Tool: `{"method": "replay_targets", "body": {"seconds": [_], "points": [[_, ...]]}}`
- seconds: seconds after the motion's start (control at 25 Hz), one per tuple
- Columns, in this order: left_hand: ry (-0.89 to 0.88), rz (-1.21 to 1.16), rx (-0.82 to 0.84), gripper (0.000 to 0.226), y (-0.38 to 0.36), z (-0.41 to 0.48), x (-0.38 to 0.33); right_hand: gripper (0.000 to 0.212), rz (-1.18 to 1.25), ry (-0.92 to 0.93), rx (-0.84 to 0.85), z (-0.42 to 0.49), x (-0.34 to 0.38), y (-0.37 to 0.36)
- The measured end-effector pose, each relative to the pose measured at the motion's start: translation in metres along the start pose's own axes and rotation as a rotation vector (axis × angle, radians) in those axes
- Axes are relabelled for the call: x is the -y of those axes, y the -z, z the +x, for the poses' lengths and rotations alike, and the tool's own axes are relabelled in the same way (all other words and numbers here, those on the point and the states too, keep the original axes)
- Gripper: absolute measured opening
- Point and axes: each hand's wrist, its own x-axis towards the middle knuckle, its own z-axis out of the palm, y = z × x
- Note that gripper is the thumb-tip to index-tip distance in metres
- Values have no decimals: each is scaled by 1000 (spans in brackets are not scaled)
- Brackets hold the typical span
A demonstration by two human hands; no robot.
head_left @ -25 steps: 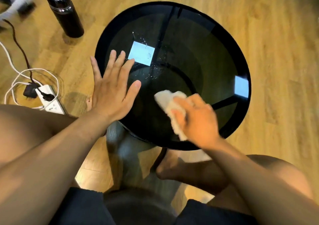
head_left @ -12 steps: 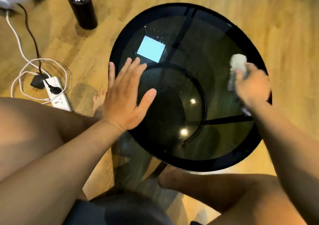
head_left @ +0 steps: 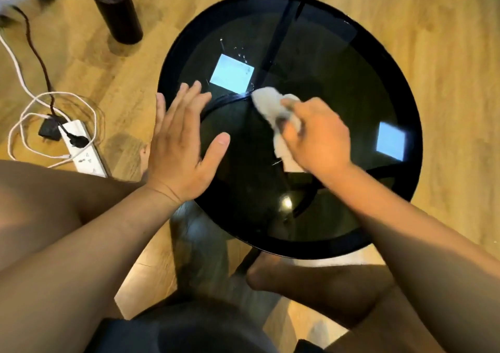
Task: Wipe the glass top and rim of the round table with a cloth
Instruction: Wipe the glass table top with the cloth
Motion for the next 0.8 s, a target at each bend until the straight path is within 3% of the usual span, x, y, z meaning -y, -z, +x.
{"method": "replay_targets", "body": {"seconds": [0.16,0.24,0.32,0.4,0.64,0.72,0.8], "points": [[15,-13,-10,57,1,2,0,54,-70,-513,-123,46,-198,36],[6,-10,-12,58,0,2,2,64,-158,-507,-188,60,-277,40],[4,-4,-17,59,0,2,2,51,-103,-551,-247,72,-238,36],[5,-21,-20,62,0,3,1,40,-32,-559,-166,78,-111,36],[17,-100,-148,70,4,0,-3,29,-23,181,191,53,127,-21],[45,-71,-227,68,8,9,-5,34,18,274,237,49,132,-23],[25,23,-182,67,9,24,-2,40,-53,227,218,54,84,-12]]}}
